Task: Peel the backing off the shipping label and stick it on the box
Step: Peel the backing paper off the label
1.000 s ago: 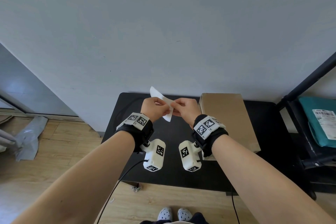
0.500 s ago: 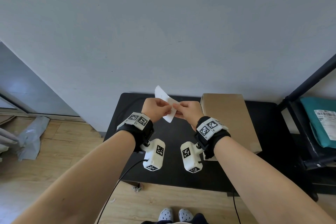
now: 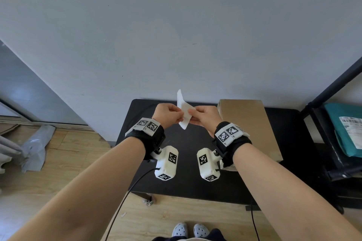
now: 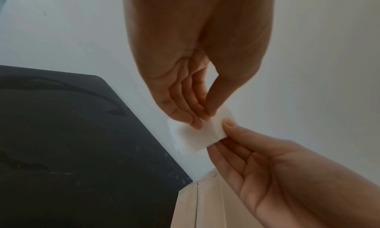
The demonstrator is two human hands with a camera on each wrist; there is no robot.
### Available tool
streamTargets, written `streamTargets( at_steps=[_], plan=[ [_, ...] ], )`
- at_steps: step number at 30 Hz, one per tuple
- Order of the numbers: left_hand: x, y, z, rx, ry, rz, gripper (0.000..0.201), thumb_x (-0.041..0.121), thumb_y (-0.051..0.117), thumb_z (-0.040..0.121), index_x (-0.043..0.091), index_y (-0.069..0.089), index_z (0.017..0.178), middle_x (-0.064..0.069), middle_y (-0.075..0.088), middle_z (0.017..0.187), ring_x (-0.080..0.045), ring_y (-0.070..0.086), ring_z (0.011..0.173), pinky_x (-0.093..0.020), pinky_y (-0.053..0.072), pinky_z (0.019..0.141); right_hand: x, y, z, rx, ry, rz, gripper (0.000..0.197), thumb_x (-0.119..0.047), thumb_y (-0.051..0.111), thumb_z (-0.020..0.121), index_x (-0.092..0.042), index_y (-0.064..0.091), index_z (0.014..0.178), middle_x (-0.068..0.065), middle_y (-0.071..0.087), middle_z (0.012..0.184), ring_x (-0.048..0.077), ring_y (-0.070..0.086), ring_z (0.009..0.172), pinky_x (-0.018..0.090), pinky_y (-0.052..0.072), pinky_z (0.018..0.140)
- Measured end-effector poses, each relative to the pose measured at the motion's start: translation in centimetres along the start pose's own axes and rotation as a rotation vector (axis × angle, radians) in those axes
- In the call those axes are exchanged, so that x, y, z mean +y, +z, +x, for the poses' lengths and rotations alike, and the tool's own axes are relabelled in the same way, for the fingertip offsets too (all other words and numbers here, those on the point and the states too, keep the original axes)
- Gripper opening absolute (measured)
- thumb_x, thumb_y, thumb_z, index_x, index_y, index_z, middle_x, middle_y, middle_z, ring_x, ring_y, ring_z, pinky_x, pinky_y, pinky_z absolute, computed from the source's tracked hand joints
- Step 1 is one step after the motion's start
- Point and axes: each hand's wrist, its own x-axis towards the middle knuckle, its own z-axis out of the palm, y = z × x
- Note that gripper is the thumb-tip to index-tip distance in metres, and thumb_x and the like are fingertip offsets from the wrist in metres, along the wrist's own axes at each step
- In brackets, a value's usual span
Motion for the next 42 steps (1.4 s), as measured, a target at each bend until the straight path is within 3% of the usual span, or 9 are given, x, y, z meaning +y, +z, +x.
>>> streamTargets(
  at_steps=[6,8,10,14,21,28,32,37,42],
  plan=[
    [-0.6,0.2,-0.3,-0.018,0.01,-0.066,0.018,0.013,0.063,0.087,-0.001,0.064,0.098,-0.01,0.067,0.084,-0.014,0.065,0.073,-0.017,0.056,0.067,-0.1,-0.1,-0.5,-0.02,-0.036,-0.111,0.024,-0.005,0.06,0.087,0.009,0.064,0.107,0.019,0.066,0.1,0.022,0.066,0.089,0.018,0.057,0.077],
    [-0.6,0.2,-0.3,-0.009,0.045,-0.057,0.017,0.008,0.063,0.087,-0.004,0.066,0.098,-0.012,0.067,0.086,-0.015,0.064,0.074,-0.018,0.056,0.07,0.2,-0.1,-0.7,-0.025,-0.025,-0.098,0.025,-0.004,0.061,0.087,0.01,0.064,0.107,0.02,0.067,0.102,0.022,0.067,0.089,0.02,0.057,0.08],
    [-0.7,0.1,-0.3,0.006,0.053,-0.024,0.019,0.008,0.063,0.086,-0.007,0.067,0.098,-0.021,0.068,0.093,-0.022,0.064,0.079,-0.029,0.057,0.082,0.4,0.0,-0.9,-0.038,0.0,-0.065,0.026,-0.004,0.062,0.086,0.009,0.064,0.108,0.022,0.068,0.107,0.024,0.068,0.094,0.026,0.056,0.086],
    [-0.6,0.2,-0.4,0.01,0.074,0.028,0.018,0.009,0.065,0.084,-0.005,0.068,0.095,-0.027,0.069,0.1,-0.024,0.064,0.085,-0.038,0.056,0.089,0.2,0.1,-1.2,-0.063,0.049,0.009,0.031,-0.011,0.069,0.082,0.008,0.066,0.106,0.021,0.069,0.109,0.026,0.068,0.102,0.034,0.053,0.093],
    [-1.1,0.2,-0.3,-0.005,0.06,0.067,0.018,0.007,0.065,0.084,-0.008,0.068,0.094,-0.023,0.068,0.095,-0.028,0.066,0.086,-0.04,0.056,0.089,0.7,0.0,-0.5,0.061,0.049,-0.039,0.025,-0.006,0.057,0.089,0.013,0.062,0.105,0.028,0.065,0.111,0.027,0.067,0.089,0.023,0.059,0.073],
    [-1.4,-0.5,0.2,-0.007,0.051,0.071,0.007,0.005,0.062,0.086,0.001,0.067,0.084,-0.006,0.064,0.074,-0.01,0.061,0.065,-0.015,0.056,0.066,0.9,-0.4,0.0,0.118,0.078,0.036,0.026,-0.004,0.056,0.089,0.015,0.059,0.106,0.028,0.063,0.115,0.03,0.065,0.093,0.027,0.059,0.07],
    [-1.7,-1.3,0.5,0.027,0.032,0.083,0.012,0.005,0.062,0.086,-0.004,0.069,0.09,-0.003,0.062,0.073,-0.01,0.06,0.066,-0.021,0.056,0.072,0.9,-1.2,0.4,0.182,0.083,0.027,0.024,-0.005,0.058,0.089,0.013,0.06,0.105,0.028,0.063,0.115,0.03,0.064,0.094,0.035,0.055,0.079],
    [-2.1,-2.2,0.9,0.024,0.012,0.118,0.021,0.006,0.063,0.086,0.013,0.064,0.066,-0.003,0.063,0.073,-0.012,0.06,0.067,-0.028,0.056,0.079,0.9,-1.8,0.4,0.195,0.067,-0.01,0.026,-0.004,0.056,0.089,0.014,0.06,0.108,0.025,0.063,0.116,0.029,0.064,0.094,0.036,0.054,0.08],
    [-1.7,-1.3,0.9,0.041,-0.061,0.11,0.022,0.004,0.054,0.087,0.013,0.057,0.068,-0.007,0.059,0.087,-0.015,0.06,0.071,-0.027,0.056,0.07,0.8,-1.5,0.6,0.176,0.047,-0.056,0.025,-0.006,0.054,0.091,0.01,0.061,0.108,0.021,0.063,0.107,0.028,0.063,0.095,0.035,0.055,0.082]
  ],
)
